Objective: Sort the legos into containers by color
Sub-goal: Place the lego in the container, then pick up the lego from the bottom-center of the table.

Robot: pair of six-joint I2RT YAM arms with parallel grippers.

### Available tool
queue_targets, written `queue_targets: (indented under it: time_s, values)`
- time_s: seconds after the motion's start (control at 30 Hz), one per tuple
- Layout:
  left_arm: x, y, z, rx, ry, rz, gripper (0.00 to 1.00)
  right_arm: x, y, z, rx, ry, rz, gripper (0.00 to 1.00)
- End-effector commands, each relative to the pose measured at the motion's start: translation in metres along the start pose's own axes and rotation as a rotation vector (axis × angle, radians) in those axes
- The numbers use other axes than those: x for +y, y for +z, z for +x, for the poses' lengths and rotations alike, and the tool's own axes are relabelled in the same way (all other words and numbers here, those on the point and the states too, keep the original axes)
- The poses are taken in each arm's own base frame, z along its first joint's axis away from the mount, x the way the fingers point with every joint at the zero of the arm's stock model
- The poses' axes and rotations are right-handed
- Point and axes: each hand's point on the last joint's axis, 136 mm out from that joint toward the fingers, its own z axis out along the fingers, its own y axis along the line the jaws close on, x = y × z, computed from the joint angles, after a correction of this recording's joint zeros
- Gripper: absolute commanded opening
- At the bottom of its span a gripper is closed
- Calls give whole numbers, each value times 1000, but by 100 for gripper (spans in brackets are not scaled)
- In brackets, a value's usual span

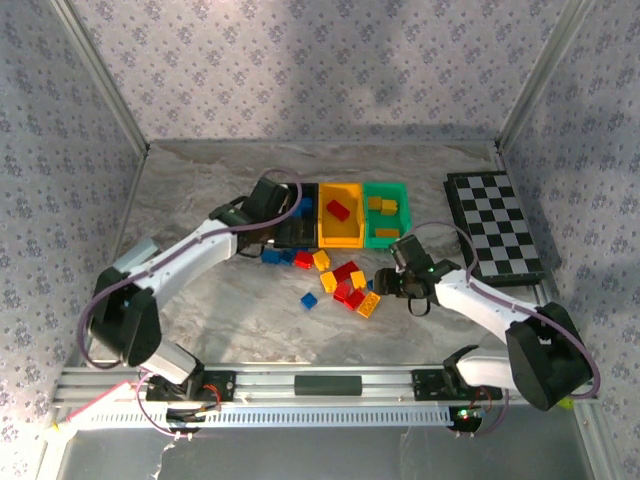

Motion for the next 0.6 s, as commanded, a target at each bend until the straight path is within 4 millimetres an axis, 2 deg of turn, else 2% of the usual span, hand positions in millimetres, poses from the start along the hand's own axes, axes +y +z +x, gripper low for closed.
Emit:
queue_targets:
  time_s: [0.0,0.17,0.4,0.57]
  values:
    - [-10,-11,5,-57,-5,69,76,3,1,-3,1,30,4,67]
    - [-18,-16,33,-49,30,124,76,17,0,-12,17,19,-23,67]
    - [-25,-14,70,-22,38,175,76,50,-9,-10,29,-78,-56,66]
    - [-17,-6,89,8,29,153,76,86,-12,-2,54,-187,-129,66]
